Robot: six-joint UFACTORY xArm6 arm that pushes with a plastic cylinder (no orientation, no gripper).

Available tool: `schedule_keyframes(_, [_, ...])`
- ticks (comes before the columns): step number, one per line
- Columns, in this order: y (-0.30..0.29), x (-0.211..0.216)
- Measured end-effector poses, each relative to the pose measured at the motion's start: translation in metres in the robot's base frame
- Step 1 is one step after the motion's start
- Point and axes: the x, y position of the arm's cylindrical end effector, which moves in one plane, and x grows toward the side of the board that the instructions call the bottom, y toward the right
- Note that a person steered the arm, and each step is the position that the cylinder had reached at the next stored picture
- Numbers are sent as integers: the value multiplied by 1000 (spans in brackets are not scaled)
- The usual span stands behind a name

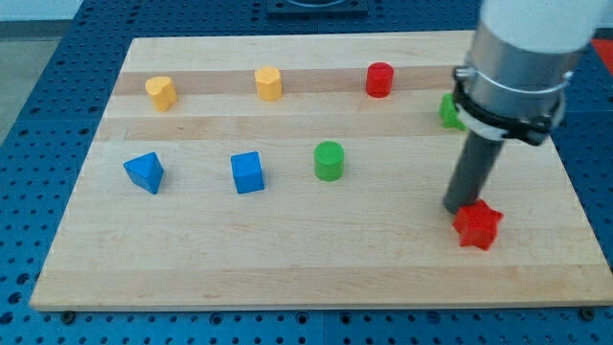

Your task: Tap the green circle at the top

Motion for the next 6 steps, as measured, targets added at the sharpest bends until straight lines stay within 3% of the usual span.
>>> schedule_keyframes(2, [26, 10])
schedule_keyframes(4, [-53, -96])
schedule_keyframes(5, [-125, -108])
schedule_keyframes(6, [-155, -73])
